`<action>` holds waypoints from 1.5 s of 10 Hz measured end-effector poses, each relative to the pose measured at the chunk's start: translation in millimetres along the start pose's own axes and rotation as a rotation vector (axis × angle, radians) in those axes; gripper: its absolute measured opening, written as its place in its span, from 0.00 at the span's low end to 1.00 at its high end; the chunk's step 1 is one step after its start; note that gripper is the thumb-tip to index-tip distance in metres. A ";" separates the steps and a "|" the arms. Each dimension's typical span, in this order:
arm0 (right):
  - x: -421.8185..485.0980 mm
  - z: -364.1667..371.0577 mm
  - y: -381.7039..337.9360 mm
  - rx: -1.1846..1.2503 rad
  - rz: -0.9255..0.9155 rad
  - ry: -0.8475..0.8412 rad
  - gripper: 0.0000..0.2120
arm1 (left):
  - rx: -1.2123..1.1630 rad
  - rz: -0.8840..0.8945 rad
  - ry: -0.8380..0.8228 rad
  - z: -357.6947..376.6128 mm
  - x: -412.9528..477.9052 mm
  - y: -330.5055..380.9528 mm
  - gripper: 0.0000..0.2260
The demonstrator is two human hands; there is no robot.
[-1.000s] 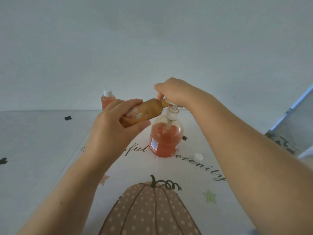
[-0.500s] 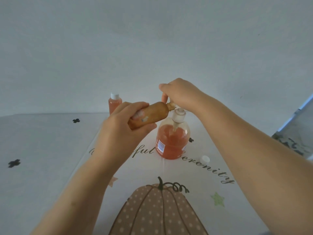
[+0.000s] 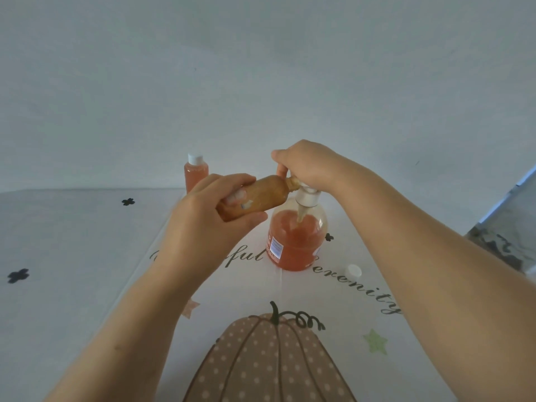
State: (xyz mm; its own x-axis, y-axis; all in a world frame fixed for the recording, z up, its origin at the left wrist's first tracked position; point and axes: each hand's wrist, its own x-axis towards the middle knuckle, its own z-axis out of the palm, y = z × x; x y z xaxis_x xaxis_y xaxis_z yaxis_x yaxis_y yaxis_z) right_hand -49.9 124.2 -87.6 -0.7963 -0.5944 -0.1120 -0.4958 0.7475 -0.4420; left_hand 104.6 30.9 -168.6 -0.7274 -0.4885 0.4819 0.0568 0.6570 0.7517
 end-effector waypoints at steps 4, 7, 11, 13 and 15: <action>-3.4 -11.4 -7.7 -0.050 -0.046 0.078 0.22 | -0.009 0.055 0.083 3.2 -3.6 7.1 0.20; 1.1 0.3 1.4 -0.022 -0.051 0.035 0.17 | 0.051 0.083 0.082 2.3 -1.7 2.5 0.20; -3.3 -8.5 -8.4 -0.034 -0.017 0.092 0.23 | 0.031 0.104 0.105 2.8 -2.3 5.6 0.20; -2.7 -7.5 -5.9 -0.063 -0.026 0.072 0.24 | 0.023 0.091 0.092 2.8 -3.2 5.0 0.20; -2.0 2.3 2.3 -0.104 -0.040 0.066 0.22 | 0.053 0.078 0.073 1.5 -3.7 3.6 0.20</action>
State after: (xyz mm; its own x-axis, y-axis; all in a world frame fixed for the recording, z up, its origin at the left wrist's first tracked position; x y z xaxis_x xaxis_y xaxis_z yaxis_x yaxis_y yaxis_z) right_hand -48.6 126.4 -90.4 -0.7947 -0.6060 -0.0361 -0.5580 0.7526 -0.3497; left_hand 106.5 36.0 -168.3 -0.6702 -0.4741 0.5710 0.0738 0.7229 0.6870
